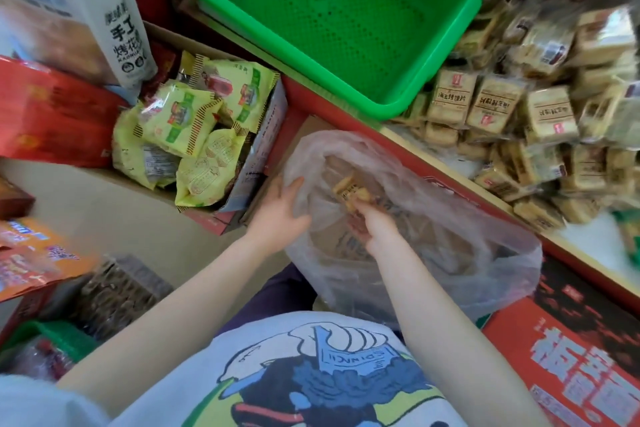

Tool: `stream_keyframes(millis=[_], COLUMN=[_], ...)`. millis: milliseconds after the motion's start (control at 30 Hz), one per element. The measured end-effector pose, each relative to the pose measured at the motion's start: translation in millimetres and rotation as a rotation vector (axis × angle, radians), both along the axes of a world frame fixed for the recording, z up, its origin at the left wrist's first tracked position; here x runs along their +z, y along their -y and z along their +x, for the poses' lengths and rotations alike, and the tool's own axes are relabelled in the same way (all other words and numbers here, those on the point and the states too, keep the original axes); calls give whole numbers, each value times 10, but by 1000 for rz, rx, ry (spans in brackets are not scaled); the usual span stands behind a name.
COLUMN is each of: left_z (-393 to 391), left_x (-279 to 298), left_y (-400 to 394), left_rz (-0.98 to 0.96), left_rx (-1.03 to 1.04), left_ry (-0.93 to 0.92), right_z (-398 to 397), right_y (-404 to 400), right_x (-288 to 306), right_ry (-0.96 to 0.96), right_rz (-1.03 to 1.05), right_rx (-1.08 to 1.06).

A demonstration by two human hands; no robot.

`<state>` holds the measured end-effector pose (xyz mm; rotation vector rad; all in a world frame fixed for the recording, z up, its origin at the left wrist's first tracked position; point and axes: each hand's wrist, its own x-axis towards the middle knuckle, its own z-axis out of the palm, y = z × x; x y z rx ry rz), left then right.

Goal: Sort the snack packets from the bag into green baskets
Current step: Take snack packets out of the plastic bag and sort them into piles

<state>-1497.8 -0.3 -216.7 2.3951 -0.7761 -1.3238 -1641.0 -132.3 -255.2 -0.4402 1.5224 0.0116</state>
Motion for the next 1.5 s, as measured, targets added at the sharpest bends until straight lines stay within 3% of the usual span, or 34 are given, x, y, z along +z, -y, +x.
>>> stream_keyframes(millis=[133, 300, 433, 567, 700, 767, 933, 1033, 1133, 1367, 1500], left_z=[-141, -602, -1071, -1460, -1803, -1882, -1660, -1587, -1623, -1652, -1694], left_x=[433, 1045, 1427, 1693, 1826, 1794, 1424, 1270, 1200, 1153, 1202], left_y=[256, 843, 1370, 1869, 2288, 2472, 2793, 2906, 2977, 2945, 2971], left_rz=[-130, -360, -419, -430, -435, -466, -338, -231, -153, -118, -110], left_rx=[-50, 147, 182, 66, -13, 13, -337, -554, -616, -651, -656], left_ry=[110, -424, -585, -444, -405, -372, 146, 258, 234, 244, 270], right_z=[-426, -1001, -1481, -1930, -2188, -2256, -2121, -1860, -1688, -1698, -1852], right_y=[0, 197, 423, 706, 1072, 1332, 2103, 2535, 2887, 3077, 2838], right_x=[668, 1542, 1942, 2125, 2156, 2132, 2041, 1968, 1859, 1661, 1806], right_ry=[100, 306, 202, -130, -316, -350, -328, -496, -618, -490, -423], right_rz=[-119, -413, -741, -985, -1003, -1016, -1114, -1152, -1156, -1018, -1091], right_rx=[134, 138, 245, 515, 684, 671, 534, 456, 501, 757, 657])
